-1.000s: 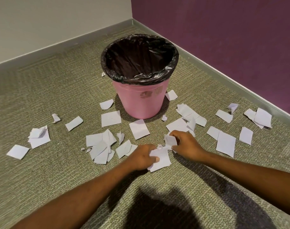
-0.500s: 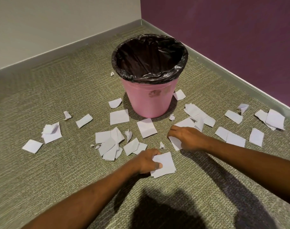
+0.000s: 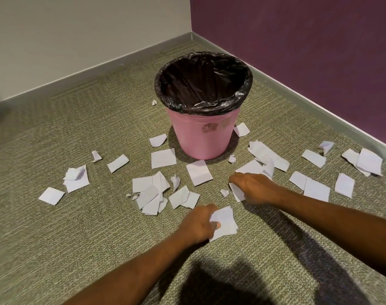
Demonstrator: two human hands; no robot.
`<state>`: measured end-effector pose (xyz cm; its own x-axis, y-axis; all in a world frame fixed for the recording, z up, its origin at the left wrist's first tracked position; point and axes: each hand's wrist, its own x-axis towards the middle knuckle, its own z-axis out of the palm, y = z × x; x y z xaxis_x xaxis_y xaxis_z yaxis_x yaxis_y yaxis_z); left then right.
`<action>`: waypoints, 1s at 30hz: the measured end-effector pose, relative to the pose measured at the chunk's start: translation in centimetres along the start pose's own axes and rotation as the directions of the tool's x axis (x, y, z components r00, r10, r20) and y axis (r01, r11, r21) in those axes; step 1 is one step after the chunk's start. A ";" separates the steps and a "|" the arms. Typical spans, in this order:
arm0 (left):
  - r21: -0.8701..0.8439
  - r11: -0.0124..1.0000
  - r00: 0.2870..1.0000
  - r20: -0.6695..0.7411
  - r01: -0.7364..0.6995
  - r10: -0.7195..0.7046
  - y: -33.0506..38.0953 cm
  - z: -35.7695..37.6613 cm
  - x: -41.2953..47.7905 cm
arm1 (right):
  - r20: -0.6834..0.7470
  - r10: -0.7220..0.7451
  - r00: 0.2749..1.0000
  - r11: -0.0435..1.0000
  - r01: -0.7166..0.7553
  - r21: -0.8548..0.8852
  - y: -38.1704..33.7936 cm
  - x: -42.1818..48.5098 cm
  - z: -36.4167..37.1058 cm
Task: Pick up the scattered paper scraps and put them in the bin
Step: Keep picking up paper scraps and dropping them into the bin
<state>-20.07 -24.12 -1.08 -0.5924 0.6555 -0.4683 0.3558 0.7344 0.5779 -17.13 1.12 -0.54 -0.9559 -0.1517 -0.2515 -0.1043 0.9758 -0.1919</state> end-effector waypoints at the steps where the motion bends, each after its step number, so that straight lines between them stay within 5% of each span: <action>1: 0.017 1.000 1.000 -0.018 -0.016 0.016 0.2 0.0 -0.3 | -0.003 0.004 1.000 1.000 -0.004 -0.006 -0.1 -0.1 0.0; 9: 0.046 0.999 0.998 -0.062 -0.018 0.021 0.1 0.6 -0.8 | 0.007 0.084 0.996 0.996 -0.084 -0.002 -1.2 -2.3 -0.4; 15: -0.311 0.947 0.997 0.017 0.078 -0.077 0.4 -0.4 -0.5 | 0.058 0.229 0.972 0.935 -0.236 0.263 -1.5 -4.3 -1.4; 18: -0.488 0.866 0.991 -0.019 0.109 -0.136 2.3 -2.1 -0.2 | 0.046 0.339 0.940 0.798 -0.313 0.514 -1.3 -4.7 -3.5; 22: -0.710 0.704 0.989 -0.117 -0.017 -0.094 6.7 -6.1 0.0 | 0.028 0.514 0.857 0.488 -0.319 0.812 -0.8 -4.9 -7.6; 30: -0.822 0.477 0.942 -0.333 -0.310 0.039 15.7 -17.3 -1.7 | -0.086 0.579 0.811 0.053 0.068 0.996 -1.6 -4.7 -19.3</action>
<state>-25.98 -16.73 20.40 -0.7853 0.5873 -0.1960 -0.2403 0.0026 0.9707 -17.77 3.36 19.29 -0.8590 0.4559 -0.2332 0.2029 -0.1151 -0.9724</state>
